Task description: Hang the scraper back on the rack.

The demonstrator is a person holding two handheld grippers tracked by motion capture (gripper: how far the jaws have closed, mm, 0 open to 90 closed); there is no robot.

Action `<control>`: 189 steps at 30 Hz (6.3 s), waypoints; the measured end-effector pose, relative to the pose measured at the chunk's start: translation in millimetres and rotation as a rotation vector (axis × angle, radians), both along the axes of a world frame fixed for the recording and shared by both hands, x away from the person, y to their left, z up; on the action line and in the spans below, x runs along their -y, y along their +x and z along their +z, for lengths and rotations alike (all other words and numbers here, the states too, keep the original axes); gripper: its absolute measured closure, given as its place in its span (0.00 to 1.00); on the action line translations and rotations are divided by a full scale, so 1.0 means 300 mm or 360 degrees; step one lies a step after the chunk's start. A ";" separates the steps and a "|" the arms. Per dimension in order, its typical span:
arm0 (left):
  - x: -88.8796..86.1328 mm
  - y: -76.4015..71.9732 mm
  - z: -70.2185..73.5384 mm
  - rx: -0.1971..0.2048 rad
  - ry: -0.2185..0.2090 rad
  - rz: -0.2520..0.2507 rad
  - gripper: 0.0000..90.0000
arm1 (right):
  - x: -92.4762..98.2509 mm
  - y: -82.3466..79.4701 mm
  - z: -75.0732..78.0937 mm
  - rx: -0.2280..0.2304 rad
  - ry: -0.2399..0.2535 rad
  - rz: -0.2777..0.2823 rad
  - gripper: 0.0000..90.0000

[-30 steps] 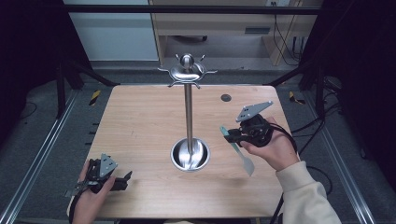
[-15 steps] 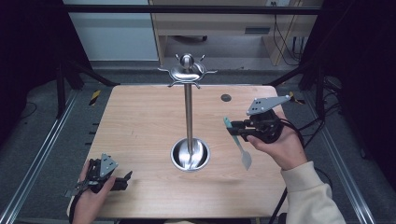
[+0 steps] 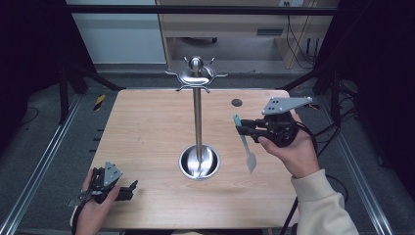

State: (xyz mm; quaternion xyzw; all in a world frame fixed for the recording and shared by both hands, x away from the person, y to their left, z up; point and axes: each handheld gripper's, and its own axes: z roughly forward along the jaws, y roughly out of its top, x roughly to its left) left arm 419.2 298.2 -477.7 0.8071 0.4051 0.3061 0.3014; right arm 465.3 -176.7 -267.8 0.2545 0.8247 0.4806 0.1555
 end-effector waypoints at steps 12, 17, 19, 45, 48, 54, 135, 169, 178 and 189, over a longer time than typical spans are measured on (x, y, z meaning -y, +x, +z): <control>-0.001 0.002 0.001 0.0010 0.0009 0.0013 0.04 | -0.001 -0.020 0.033 0.0049 0.0094 -0.0038 0.83; -0.001 0.000 0.003 0.0014 0.0018 0.0019 0.04 | -0.013 -0.018 0.046 0.0060 0.0149 -0.0061 0.83; -0.002 0.000 0.002 0.0011 0.0019 0.0019 0.04 | -0.015 -0.019 0.052 0.0057 0.0196 -0.0056 0.83; 0.003 0.000 0.004 0.0017 0.0059 0.0013 0.04 | -0.049 -0.097 0.131 0.0205 0.0363 -0.0153 0.82; 0.003 0.000 0.004 0.0016 0.0060 0.0013 0.04 | -0.066 -0.108 0.143 0.0207 0.0365 -0.0150 0.82; 0.003 -0.001 0.005 0.0018 0.0051 0.0012 0.04 | -0.094 -0.126 0.157 0.0227 0.0349 -0.0143 0.82; 0.003 0.000 0.015 0.0049 0.0075 0.0028 0.04 | -0.248 -0.062 0.192 0.0201 0.0298 -0.0187 0.82; 0.003 0.001 0.011 0.0040 0.0063 0.0028 0.05 | -0.250 -0.092 0.174 0.0321 0.0249 -0.0257 0.75; -0.001 -0.004 0.021 0.0086 0.0012 0.0019 0.04 | -0.235 -0.123 0.178 0.0416 0.0181 -0.0355 0.54; -0.008 -0.011 0.034 0.0131 -0.0054 0.0022 0.04 | -0.146 -0.153 0.154 0.0414 0.0227 -0.0451 0.29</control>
